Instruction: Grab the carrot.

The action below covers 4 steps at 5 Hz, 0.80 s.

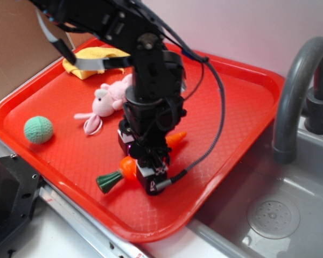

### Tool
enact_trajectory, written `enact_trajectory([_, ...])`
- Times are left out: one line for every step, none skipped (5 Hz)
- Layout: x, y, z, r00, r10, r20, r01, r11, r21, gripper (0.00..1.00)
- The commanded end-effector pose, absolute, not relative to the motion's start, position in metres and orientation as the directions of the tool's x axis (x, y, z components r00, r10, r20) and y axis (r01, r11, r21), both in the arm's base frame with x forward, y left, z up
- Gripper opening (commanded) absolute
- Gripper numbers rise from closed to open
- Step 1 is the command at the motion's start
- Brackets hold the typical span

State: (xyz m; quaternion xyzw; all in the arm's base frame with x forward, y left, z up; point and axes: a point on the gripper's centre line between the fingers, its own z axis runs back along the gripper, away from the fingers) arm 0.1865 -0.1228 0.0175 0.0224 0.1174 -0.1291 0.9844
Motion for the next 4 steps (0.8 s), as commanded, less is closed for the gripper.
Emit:
enact_trajectory([0.198, -0.072, 0.117, 0.998, -0.053, -0.03, 0.052, 0.998, -0.022, 0.0])
enact_trajectory([0.186, -0.047, 0.165, 0.996, 0.06, 0.058, -0.06, 0.998, -0.008, 0.0])
enact_trajectory([0.177, -0.031, 0.187, 0.991, 0.088, 0.104, -0.087, 0.996, -0.019, 0.0])
enact_trajectory([0.176, -0.03, 0.18, 0.984, 0.156, 0.086, -0.151, 0.987, -0.06, 0.0])
